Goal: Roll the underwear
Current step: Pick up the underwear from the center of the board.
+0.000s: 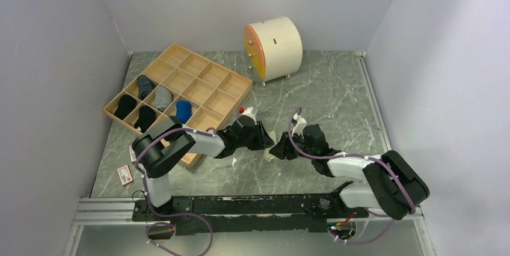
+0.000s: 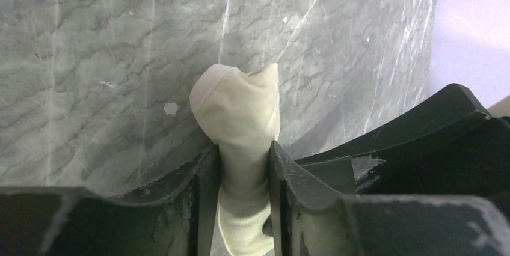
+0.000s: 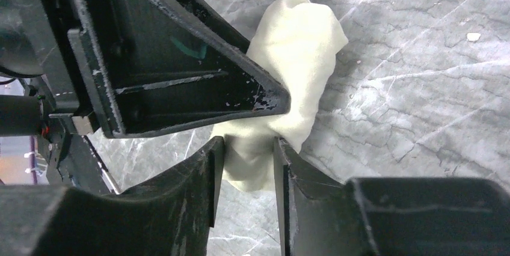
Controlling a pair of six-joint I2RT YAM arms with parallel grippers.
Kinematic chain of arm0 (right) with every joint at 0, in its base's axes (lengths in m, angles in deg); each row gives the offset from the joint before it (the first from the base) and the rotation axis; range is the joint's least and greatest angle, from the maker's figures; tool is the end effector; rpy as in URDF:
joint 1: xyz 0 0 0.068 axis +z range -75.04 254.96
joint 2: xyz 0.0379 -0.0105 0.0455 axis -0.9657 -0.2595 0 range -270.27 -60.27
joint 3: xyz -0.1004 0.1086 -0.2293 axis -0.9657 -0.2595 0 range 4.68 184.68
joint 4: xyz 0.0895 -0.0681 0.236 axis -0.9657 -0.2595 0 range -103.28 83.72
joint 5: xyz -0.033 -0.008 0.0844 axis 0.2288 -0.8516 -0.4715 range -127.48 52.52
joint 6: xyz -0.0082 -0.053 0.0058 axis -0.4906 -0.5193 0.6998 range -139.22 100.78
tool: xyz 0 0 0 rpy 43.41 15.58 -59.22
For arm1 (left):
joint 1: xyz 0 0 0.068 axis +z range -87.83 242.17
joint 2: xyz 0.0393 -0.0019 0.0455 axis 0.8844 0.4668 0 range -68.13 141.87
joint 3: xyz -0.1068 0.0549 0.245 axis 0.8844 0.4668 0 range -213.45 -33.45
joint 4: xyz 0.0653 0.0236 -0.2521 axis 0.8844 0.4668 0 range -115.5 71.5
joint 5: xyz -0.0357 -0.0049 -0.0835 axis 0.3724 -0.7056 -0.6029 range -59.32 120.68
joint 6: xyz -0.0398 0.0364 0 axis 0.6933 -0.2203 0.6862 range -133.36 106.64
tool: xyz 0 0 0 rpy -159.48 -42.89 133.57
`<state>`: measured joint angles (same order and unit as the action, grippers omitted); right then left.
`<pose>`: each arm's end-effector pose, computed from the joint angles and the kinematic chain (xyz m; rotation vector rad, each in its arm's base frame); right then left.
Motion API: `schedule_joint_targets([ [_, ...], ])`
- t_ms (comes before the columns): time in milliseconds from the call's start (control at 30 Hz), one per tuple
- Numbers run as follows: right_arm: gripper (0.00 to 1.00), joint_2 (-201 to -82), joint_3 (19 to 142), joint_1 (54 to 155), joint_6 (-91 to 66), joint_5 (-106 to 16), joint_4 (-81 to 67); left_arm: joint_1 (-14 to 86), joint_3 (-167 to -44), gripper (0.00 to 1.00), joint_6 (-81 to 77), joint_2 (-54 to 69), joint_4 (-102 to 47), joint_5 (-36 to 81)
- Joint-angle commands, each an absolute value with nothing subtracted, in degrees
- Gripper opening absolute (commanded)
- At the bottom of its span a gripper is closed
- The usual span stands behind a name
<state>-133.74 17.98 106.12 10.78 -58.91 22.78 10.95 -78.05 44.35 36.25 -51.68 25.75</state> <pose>0.1734 0.1200 0.1285 -0.2612 2.2318 1.0055 0.2180 -0.2764 0.1271 -0.0806 2.4045 -1.1100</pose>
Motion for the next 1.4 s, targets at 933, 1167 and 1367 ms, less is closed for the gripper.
schedule_joint_targets([
  [933,0.67,-104.34,22.83,105.5,13.18,-41.65,-3.09,19.03,-70.36,0.05,35.4,18.42,-54.47,6.95],
  [1167,0.66,-107.56,25.1,105.46,11.34,-46.27,-2.76,32.17,-71.32,0.05,29.37,5.76,-35.41,8.74],
  [1367,0.66,-109.86,26.8,105.48,10.18,-49.13,-2.66,48.68,-71.67,0.05,25.1,1.08,-25.78,5.99],
])
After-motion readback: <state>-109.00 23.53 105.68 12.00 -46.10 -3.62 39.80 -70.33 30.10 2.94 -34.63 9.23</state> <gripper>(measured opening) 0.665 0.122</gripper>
